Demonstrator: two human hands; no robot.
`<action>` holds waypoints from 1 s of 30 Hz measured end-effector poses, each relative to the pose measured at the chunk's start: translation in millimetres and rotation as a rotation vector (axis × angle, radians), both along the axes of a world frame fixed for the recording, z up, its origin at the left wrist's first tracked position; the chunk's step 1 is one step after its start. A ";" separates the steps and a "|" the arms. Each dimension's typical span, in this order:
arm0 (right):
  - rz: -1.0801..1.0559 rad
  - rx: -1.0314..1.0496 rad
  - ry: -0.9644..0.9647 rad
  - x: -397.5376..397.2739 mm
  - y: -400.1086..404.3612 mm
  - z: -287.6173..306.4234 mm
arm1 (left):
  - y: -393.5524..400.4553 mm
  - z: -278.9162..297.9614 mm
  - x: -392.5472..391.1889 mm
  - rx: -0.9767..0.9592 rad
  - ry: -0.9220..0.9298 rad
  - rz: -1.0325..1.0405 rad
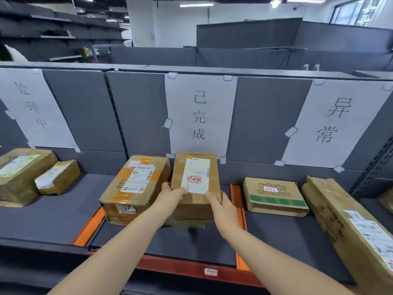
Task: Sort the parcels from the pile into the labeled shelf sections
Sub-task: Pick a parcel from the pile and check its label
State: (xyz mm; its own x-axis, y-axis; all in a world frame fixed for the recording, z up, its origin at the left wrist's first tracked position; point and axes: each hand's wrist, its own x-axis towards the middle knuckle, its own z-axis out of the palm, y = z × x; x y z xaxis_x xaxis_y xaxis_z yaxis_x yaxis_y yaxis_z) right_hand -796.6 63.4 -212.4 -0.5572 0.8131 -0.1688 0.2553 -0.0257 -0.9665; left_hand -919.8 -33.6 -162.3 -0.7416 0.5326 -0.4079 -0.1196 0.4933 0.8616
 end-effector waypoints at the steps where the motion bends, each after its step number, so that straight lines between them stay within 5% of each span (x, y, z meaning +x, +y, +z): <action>1: -0.006 -0.007 -0.013 -7.0 -0.7 -0.1 | 1.4 -0.3 -8.1 -0.016 -0.007 -0.004; 30: 0.039 -0.028 -0.131 -70.6 5.6 -7.1 | 19.0 -5.7 -69.5 -0.243 0.298 -0.273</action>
